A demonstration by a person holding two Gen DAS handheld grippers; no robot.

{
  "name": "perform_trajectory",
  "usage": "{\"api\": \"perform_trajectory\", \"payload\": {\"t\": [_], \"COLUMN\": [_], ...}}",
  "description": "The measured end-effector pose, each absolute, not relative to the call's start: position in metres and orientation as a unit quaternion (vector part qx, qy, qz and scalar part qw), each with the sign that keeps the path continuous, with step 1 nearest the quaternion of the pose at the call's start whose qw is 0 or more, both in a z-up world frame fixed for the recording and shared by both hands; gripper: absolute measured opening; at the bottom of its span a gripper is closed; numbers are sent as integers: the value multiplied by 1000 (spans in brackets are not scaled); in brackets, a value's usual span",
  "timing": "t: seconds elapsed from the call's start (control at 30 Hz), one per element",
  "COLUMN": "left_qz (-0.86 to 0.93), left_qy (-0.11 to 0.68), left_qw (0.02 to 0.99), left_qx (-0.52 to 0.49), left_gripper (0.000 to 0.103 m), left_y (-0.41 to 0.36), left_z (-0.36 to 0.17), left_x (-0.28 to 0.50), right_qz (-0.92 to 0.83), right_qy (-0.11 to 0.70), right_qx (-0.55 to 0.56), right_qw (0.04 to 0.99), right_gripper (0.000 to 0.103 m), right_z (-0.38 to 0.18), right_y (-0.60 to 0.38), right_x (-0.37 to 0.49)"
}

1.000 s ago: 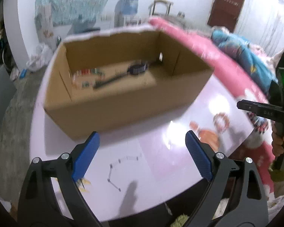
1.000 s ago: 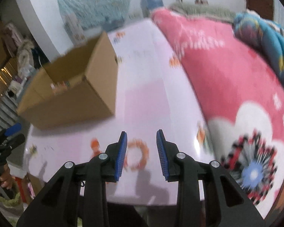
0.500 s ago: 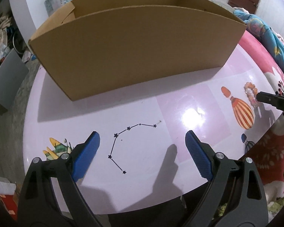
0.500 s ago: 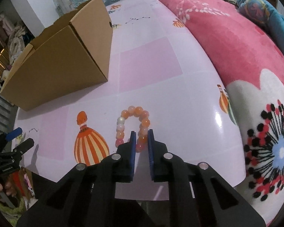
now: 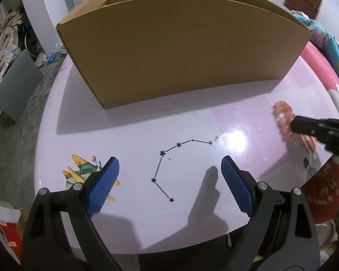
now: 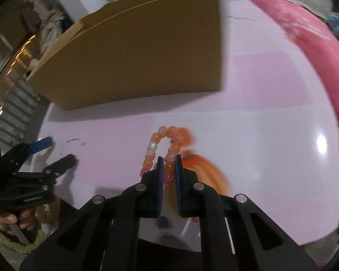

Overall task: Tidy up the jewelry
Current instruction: 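Grasp the peach beaded bracelet with the right tool, then lift the peach bracelet with the right tool toward the box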

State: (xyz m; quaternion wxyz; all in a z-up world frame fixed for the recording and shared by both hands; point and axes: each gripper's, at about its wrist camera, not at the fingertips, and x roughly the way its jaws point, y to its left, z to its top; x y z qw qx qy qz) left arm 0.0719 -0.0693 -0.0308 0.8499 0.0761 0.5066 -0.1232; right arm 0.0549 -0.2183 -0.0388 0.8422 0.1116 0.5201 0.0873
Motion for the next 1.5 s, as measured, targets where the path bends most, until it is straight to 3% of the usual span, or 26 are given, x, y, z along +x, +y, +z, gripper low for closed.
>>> {"api": "perform_trajectory", "payload": {"t": [0.33, 0.6, 1.03, 1.3, 1.5], "left_qz": [-183, -269, -291, -265, -260], "left_qy": [483, 486, 507, 502, 501], "left_qw": [856, 831, 810, 815, 815], "left_qx": [30, -15, 39, 113, 133], "left_gripper": [87, 51, 35, 11, 10], "left_y": [-65, -91, -139, -159, -166], "left_z": [-24, -17, -35, -34, -34], "left_x": [64, 76, 94, 89, 86], "right_qz": [102, 94, 113, 136, 151], "right_qy": [513, 510, 512, 509, 506], "right_qx": [87, 125, 134, 116, 85], "right_qw": [848, 846, 841, 842, 845], "right_gripper": [10, 10, 13, 19, 19], "right_z": [-33, -35, -40, -41, -39], "right_y": [-202, -219, -226, -219, -209], "right_x": [59, 61, 61, 63, 65]}}
